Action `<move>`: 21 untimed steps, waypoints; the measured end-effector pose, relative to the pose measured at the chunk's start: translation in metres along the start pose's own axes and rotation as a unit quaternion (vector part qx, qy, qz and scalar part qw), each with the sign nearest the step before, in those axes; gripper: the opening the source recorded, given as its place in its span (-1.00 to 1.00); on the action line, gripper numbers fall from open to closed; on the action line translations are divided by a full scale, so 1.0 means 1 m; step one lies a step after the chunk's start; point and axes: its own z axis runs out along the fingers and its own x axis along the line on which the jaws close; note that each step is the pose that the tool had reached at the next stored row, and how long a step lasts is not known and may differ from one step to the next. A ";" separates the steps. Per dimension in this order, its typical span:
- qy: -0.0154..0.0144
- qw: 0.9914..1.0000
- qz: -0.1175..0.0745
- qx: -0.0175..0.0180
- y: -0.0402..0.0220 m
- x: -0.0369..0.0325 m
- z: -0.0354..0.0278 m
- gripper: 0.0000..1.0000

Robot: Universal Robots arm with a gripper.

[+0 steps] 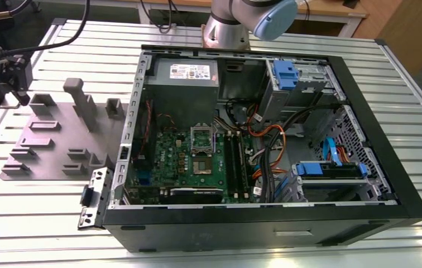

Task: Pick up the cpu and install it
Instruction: 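Pick up the cpu and move it towards the insertion slot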

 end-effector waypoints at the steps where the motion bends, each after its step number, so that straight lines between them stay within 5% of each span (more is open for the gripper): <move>1: 0.000 1.000 0.000 0.000 0.0000 0.0000 -0.0002 -0.06; 21: 0.000 1.000 0.000 0.000 0.0002 0.0000 -0.0073 -0.06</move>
